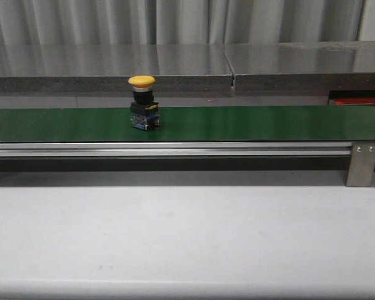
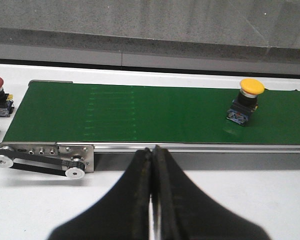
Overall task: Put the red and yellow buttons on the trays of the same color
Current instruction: 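Carry the red button into the red tray and open the right gripper, then lower the right gripper onto the yellow button on the belt and grasp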
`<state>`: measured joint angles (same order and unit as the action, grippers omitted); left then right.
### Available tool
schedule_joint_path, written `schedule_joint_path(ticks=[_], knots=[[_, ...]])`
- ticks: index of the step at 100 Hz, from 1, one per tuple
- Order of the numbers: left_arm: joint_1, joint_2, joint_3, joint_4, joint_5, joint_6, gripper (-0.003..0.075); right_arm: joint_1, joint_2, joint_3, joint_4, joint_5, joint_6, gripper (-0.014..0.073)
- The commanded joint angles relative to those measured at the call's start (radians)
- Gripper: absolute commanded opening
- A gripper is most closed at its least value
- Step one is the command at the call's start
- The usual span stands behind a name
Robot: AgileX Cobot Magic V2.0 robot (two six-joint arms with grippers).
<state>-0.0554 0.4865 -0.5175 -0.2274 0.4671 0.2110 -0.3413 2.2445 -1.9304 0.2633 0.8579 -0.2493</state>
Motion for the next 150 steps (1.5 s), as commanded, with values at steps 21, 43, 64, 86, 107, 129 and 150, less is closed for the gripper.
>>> schedule_joint_path(ticks=[21,43,64,86,107,129,150], knots=[[-0.007,0.006,-0.028,-0.018,-0.074,-0.003,-0.0019,0.001,-0.05,-0.035,0.024,-0.075,-0.009,0.0272],[-0.007,0.006,-0.028,-0.018,-0.074,-0.003,-0.0019,0.001,-0.05,-0.035,0.024,-0.077,-0.024,0.0613],[-0.007,0.006,-0.028,-0.018,-0.074,-0.003,-0.0019,0.001,-0.083,-0.037,0.015,-0.074,-0.024,0.0605],[-0.007,0.006,-0.028,-0.018,-0.074,-0.003,-0.0019,0.001,-0.183,-0.037,0.015,-0.057,-0.024,0.0605],[-0.007,0.006,-0.028,-0.018,-0.074,-0.003,-0.0019,0.025,-0.284,-0.029,0.048,0.043,-0.061,0.0605],[-0.007,0.006,-0.028,-0.018,-0.074,-0.003,-0.0019,0.108,-0.452,0.115,0.069,0.053,-0.136,0.0605],[-0.007,0.006,-0.028,-0.018,-0.074,-0.003,-0.0019,0.215,-0.629,0.367,0.066,-0.035,-0.161,0.0605]])
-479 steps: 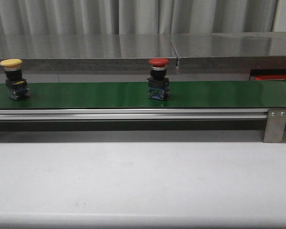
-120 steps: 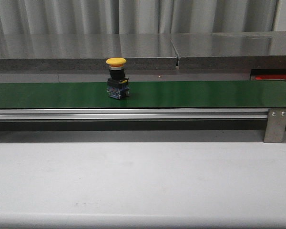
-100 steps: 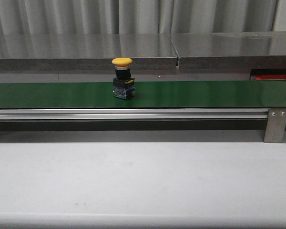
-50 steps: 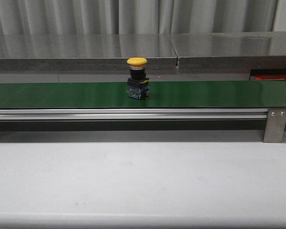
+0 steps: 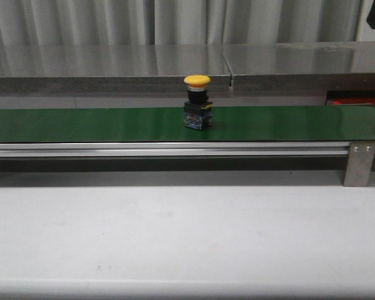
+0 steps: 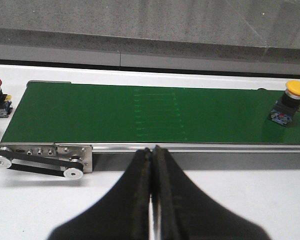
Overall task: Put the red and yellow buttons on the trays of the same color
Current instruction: 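Lower the right gripper onto the yellow button on the belt and grasp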
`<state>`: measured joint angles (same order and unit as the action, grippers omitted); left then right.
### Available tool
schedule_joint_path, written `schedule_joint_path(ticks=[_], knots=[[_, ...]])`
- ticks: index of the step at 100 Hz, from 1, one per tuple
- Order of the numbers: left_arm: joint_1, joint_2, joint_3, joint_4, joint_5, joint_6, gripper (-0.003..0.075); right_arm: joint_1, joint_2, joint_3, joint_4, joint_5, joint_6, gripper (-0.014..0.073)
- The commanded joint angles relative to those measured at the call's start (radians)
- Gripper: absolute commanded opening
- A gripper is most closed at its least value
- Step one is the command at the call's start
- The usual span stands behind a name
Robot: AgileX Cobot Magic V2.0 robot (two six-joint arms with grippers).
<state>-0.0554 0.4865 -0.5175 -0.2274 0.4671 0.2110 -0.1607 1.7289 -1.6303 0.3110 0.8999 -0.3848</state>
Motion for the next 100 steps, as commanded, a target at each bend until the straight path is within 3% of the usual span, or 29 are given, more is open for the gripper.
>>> schedule_joint_path(ticks=[1,16,62,100], knots=[[-0.007,0.006,-0.028,-0.018,-0.074,-0.003,-0.0019,0.042,-0.118,0.074,0.018,-0.077,-0.025,0.0605],[-0.007,0.006,-0.028,-0.018,-0.074,-0.003,-0.0019,0.131,-0.157,0.164,0.017,-0.076,-0.035,0.0605],[-0.007,0.006,-0.028,-0.018,-0.074,-0.003,-0.0019,0.396,-0.028,0.163,0.017,-0.142,-0.035,0.0605],[-0.007,0.006,-0.028,-0.018,-0.074,-0.003,-0.0019,0.432,0.121,-0.003,0.018,-0.168,-0.035,0.0605]])
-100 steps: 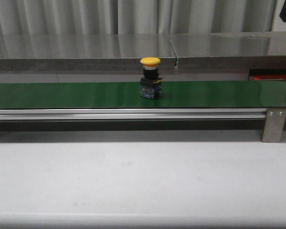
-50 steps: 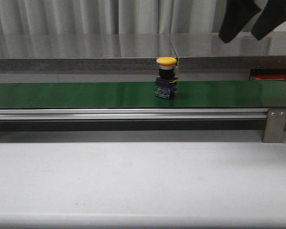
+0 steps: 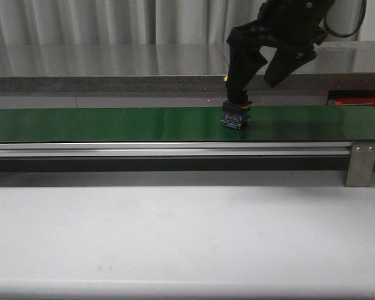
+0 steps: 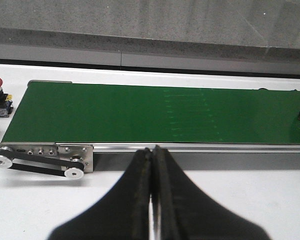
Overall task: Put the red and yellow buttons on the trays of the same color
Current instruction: 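Lower the right gripper onto the yellow button on the belt and grasp, then carry the yellow button into the yellow tray and open the right gripper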
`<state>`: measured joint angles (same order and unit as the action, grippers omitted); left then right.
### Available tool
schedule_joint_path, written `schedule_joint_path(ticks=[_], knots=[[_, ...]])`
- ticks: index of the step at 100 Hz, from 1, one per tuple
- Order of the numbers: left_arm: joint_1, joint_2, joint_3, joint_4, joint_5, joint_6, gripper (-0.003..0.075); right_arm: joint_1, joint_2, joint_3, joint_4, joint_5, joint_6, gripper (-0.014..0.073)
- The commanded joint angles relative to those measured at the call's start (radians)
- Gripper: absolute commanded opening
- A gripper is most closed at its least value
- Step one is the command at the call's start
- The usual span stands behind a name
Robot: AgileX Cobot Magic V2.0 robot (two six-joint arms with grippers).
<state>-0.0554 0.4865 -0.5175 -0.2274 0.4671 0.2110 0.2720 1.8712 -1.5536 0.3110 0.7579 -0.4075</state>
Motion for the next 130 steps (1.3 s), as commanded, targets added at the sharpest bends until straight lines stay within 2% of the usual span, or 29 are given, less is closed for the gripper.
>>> schedule_joint_path(ticks=[1,11,15,23,30,38,65,105,116,130], knots=[[-0.007,0.006,-0.028,-0.018,-0.074,-0.003,-0.0019,-0.001,-0.016,-0.083,0.018,-0.025,-0.012,0.0605],[-0.007,0.006,-0.028,-0.018,-0.074,-0.003,-0.0019,-0.001,0.024,-0.139,0.017,0.001,-0.012,0.0598],[-0.007,0.006,-0.028,-0.018,-0.074,-0.003,-0.0019,-0.001,0.039,-0.153,0.017,0.014,-0.012,0.0566],[-0.007,0.006,-0.028,-0.018,-0.074,-0.003,-0.0019,-0.001,0.053,-0.17,0.008,0.028,0.0,0.043],[-0.007,0.006,-0.028,-0.018,-0.074,-0.003,-0.0019,-0.001,0.055,-0.171,-0.008,0.044,0.033,0.0258],[-0.007,0.006,-0.028,-0.018,-0.074,-0.003,-0.0019,-0.005,0.055,-0.171,-0.034,0.078,0.064,0.0164],[-0.007,0.006,-0.028,-0.018,-0.074,-0.003,-0.0019,-0.079,-0.012,-0.171,-0.115,0.131,0.13,0.0157],[-0.007,0.006,-0.028,-0.018,-0.074,-0.003,-0.0019,-0.457,-0.12,-0.146,-0.101,0.267,0.154,0.0156],[-0.007,0.006,-0.028,-0.018,-0.074,-0.003,-0.0019,-0.557,-0.12,-0.071,-0.045,0.246,0.154,0.0156],[-0.007,0.006,-0.028,-0.018,-0.074,-0.003,-0.0019,-0.623,-0.119,0.036,-0.026,0.166,0.154,0.0156]])
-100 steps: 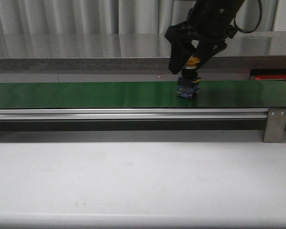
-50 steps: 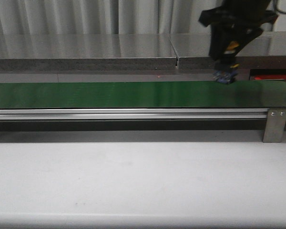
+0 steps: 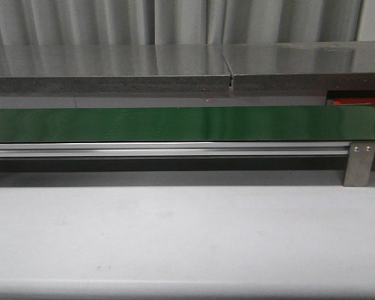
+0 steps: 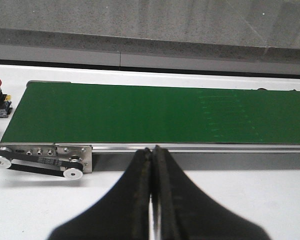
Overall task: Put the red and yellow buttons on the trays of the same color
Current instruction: 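Carry the yellow button into the yellow tray and open the right gripper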
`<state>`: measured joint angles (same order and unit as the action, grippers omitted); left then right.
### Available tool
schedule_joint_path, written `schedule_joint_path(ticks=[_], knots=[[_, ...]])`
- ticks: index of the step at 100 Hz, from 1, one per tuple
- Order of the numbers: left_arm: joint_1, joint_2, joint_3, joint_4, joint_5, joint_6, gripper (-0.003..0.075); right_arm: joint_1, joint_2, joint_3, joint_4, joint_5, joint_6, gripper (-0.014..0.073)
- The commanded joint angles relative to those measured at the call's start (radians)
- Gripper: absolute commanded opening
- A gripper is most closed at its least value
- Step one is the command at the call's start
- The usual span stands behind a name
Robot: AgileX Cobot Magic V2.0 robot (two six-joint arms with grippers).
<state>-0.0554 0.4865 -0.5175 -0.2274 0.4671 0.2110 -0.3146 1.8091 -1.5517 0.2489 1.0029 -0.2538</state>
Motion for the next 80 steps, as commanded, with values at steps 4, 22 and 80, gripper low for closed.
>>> schedule_joint_path(ticks=[4,22,80], knots=[[-0.007,0.006,-0.028,-0.018,-0.074,-0.003,-0.0019,-0.045,-0.056,0.06,0.035,-0.105,-0.004,0.0156],[-0.007,0.006,-0.028,-0.018,-0.074,-0.003,-0.0019,-0.072,-0.044,0.163,0.03,-0.222,-0.019,0.0156],[-0.007,0.006,-0.028,-0.018,-0.074,-0.003,-0.0019,-0.072,0.042,0.178,0.03,-0.233,-0.027,0.0545]])
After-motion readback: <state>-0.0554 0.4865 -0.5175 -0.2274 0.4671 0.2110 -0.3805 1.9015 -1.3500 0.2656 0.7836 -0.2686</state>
